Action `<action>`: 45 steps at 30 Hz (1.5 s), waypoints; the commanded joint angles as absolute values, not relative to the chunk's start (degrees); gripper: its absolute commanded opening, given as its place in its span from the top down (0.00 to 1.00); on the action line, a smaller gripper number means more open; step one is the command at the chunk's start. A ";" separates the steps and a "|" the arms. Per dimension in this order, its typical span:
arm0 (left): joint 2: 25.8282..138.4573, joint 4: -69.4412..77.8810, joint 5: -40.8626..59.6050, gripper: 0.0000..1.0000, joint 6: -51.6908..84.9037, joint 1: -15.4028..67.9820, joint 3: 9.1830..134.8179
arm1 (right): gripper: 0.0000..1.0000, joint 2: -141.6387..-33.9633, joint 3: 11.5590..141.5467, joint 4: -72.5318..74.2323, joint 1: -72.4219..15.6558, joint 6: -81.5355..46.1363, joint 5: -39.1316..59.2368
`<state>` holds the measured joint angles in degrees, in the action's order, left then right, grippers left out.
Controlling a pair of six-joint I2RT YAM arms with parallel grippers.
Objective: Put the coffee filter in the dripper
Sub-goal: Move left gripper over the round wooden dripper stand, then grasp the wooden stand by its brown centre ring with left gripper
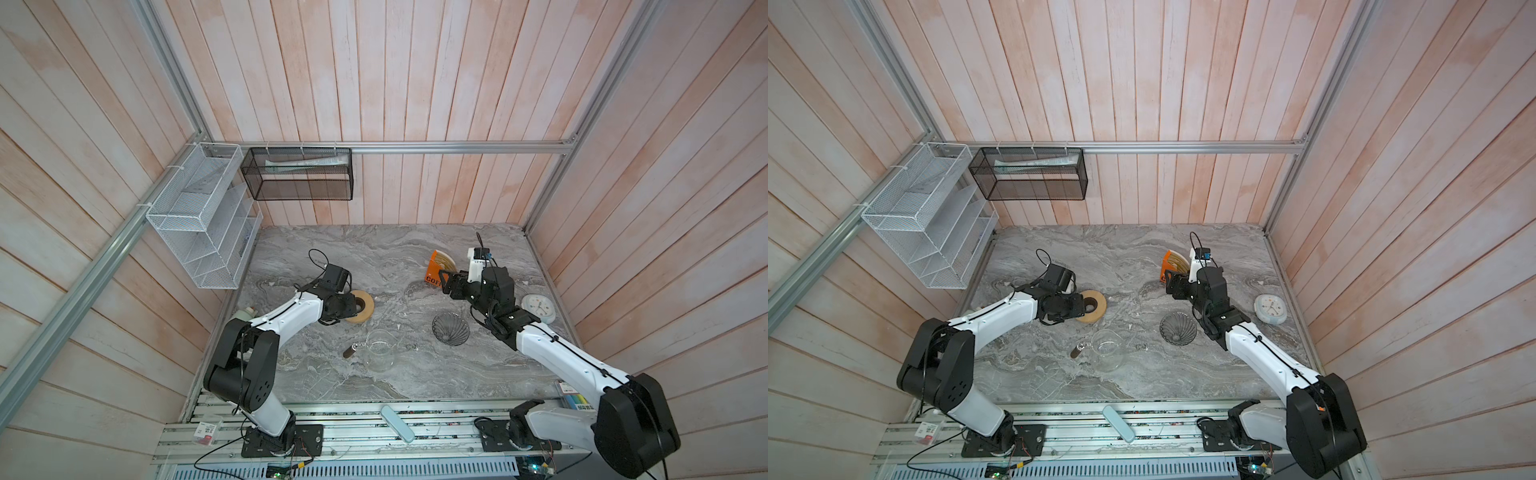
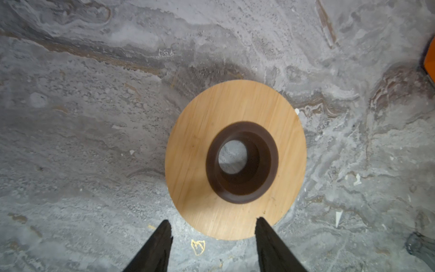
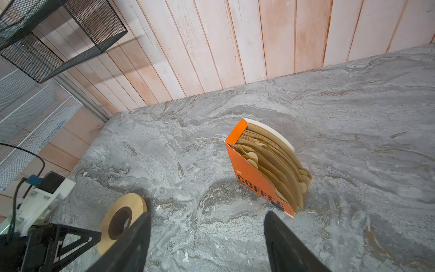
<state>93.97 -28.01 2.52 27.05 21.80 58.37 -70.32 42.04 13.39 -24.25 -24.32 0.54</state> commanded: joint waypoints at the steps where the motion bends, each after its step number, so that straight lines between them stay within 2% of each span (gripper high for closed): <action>1: 95.90 -26.98 0.91 0.38 26.20 21.54 59.26 | 0.24 -71.40 42.11 14.23 -24.46 -23.64 0.62; 11: 99.31 -25.40 0.09 0.41 26.64 20.53 60.73 | 0.24 -72.34 42.97 14.94 -24.11 -23.60 0.86; 24: 102.78 -25.23 0.26 0.39 26.16 19.60 64.54 | 0.24 -71.41 42.75 13.89 -23.72 -23.03 0.61; 40: 105.46 -26.46 -0.54 0.47 25.58 19.42 65.83 | 0.24 -71.81 41.28 12.12 -23.99 -21.62 2.71; 45: 106.08 -26.54 -0.94 0.44 25.51 19.38 65.98 | 0.24 -71.89 41.06 11.99 -24.38 -21.88 3.85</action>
<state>104.79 -26.13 0.10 26.24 19.59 64.62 -72.01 41.89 12.95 -24.10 -22.41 2.39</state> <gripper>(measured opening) 0.557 0.761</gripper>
